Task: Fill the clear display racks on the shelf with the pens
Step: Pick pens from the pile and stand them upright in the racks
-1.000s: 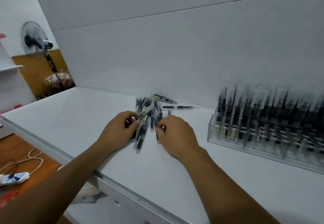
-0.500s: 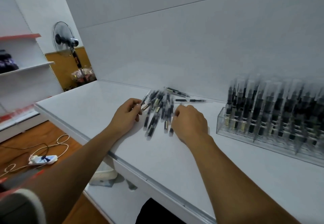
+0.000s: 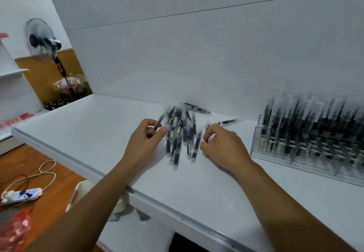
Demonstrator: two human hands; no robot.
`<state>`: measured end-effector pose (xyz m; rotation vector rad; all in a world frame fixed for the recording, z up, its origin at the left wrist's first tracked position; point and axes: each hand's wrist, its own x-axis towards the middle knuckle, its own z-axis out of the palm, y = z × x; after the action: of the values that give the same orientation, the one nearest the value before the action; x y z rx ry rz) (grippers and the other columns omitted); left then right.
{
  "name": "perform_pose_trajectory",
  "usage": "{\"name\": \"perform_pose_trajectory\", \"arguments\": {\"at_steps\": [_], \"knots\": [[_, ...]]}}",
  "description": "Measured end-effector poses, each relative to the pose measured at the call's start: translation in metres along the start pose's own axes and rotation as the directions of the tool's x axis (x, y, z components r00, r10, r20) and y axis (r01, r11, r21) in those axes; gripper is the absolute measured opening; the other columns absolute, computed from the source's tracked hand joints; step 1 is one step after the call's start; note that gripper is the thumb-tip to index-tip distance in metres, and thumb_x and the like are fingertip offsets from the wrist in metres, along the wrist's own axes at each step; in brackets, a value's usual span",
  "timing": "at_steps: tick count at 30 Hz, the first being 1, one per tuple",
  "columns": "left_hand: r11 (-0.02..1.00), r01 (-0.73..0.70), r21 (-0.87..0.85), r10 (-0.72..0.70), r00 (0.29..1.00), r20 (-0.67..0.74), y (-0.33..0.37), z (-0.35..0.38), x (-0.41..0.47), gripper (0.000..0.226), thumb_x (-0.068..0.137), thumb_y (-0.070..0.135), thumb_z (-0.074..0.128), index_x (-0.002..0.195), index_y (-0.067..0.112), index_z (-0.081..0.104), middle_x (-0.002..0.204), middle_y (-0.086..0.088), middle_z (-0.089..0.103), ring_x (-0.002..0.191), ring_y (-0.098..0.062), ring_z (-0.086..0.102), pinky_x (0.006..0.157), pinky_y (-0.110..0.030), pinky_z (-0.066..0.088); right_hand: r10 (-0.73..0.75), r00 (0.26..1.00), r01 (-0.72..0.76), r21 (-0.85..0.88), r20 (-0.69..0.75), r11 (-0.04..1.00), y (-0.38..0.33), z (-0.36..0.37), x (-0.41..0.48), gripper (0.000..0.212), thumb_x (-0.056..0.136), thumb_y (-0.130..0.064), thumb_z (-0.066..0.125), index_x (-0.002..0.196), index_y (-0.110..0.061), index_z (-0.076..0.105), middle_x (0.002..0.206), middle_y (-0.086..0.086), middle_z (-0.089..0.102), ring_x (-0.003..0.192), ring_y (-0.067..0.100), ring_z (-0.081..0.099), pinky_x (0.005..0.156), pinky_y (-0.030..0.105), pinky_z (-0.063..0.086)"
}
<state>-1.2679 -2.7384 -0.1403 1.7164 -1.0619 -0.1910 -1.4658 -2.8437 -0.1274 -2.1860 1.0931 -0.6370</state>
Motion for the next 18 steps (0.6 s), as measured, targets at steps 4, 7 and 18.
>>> {"name": "perform_pose_trajectory", "arguments": {"at_steps": [4, 7, 18], "knots": [[0.996, -0.060, 0.061, 0.058, 0.997, 0.047, 0.012, 0.002, -0.004, 0.018, 0.088, 0.042, 0.065, 0.078, 0.027, 0.061, 0.054, 0.016, 0.047, 0.049, -0.001, 0.039, 0.048, -0.012, 0.032, 0.132, 0.988, -0.153, 0.441, 0.077, 0.884, 0.001, -0.005, -0.003, 0.022, 0.087, -0.023, 0.064, 0.108, -0.027, 0.059, 0.087, -0.001, 0.073, 0.064, 0.001, 0.068, 0.049, 0.016, 0.044], [0.998, -0.062, 0.024, 0.058, 0.987, 0.150, 0.028, 0.013, -0.001, 0.015, 0.085, 0.040, 0.068, 0.078, 0.027, 0.065, 0.059, 0.012, 0.054, 0.054, -0.003, 0.048, 0.052, -0.011, 0.037, 0.175, 0.983, -0.177, 0.544, 0.055, 0.820, 0.000, -0.006, 0.000, 0.015, 0.087, -0.020, 0.064, 0.102, -0.020, 0.066, 0.076, -0.003, 0.075, 0.068, 0.010, 0.068, 0.053, 0.024, 0.047], [0.766, -0.288, 0.575, 0.044, 0.915, 0.400, 0.060, 0.072, 0.010, 0.032, 0.083, 0.044, 0.062, 0.069, 0.025, 0.040, 0.074, 0.005, 0.052, 0.070, -0.014, 0.050, 0.056, -0.029, 0.035, 0.207, 0.978, -0.161, 0.502, -0.035, 0.849, 0.011, -0.001, 0.005, 0.003, 0.080, -0.021, 0.064, 0.083, -0.021, 0.065, 0.071, -0.003, 0.065, 0.068, 0.017, 0.062, 0.074, 0.042, 0.055]]}}
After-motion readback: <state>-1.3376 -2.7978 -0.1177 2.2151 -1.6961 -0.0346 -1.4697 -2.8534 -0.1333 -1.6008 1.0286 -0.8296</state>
